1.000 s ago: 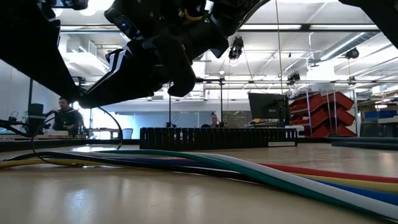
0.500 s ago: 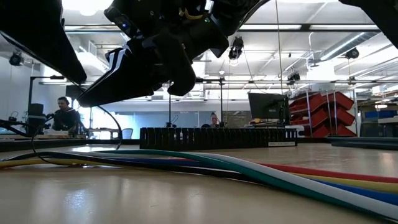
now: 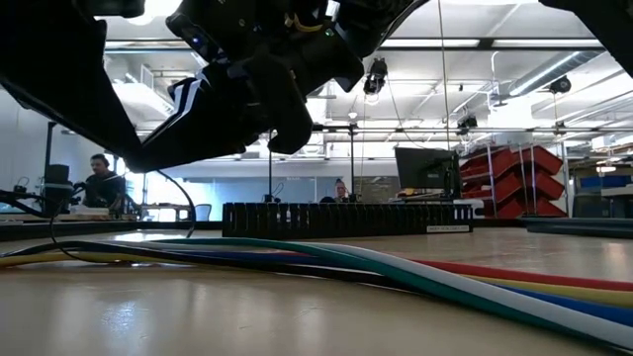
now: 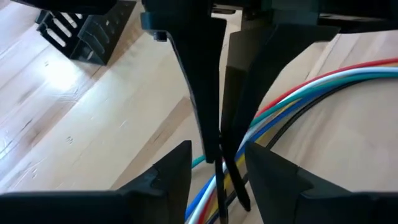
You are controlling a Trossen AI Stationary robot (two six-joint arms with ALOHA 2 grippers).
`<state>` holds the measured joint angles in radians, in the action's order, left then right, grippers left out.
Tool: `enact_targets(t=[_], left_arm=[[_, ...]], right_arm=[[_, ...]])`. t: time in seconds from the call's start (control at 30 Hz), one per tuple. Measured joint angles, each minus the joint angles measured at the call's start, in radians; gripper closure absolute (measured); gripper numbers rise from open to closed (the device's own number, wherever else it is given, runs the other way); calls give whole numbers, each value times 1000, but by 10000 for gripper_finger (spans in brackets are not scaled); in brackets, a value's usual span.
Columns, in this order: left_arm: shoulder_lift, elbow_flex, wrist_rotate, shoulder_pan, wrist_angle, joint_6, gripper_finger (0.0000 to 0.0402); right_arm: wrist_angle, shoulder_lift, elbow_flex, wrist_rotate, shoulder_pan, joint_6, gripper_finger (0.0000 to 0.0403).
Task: Ziptie cables
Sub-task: Wrap the cable wires with black zip tie
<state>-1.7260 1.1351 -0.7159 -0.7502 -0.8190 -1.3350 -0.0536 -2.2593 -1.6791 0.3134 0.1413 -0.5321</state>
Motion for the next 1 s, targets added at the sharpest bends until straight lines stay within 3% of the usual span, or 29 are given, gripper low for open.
enact_targets(t=[0.27,0.53,1.0], left_arm=[[1,0,1,2,-11,-10,311],[3,0,4,1,-19,12,394],[73,-1,54,-24,-64,18,401]], right_arm=[[-2,0,0,-3,0,0,390],[-2,0,0,-7,-1,1,393],[7,3,-3,-21,-3,3,393]])
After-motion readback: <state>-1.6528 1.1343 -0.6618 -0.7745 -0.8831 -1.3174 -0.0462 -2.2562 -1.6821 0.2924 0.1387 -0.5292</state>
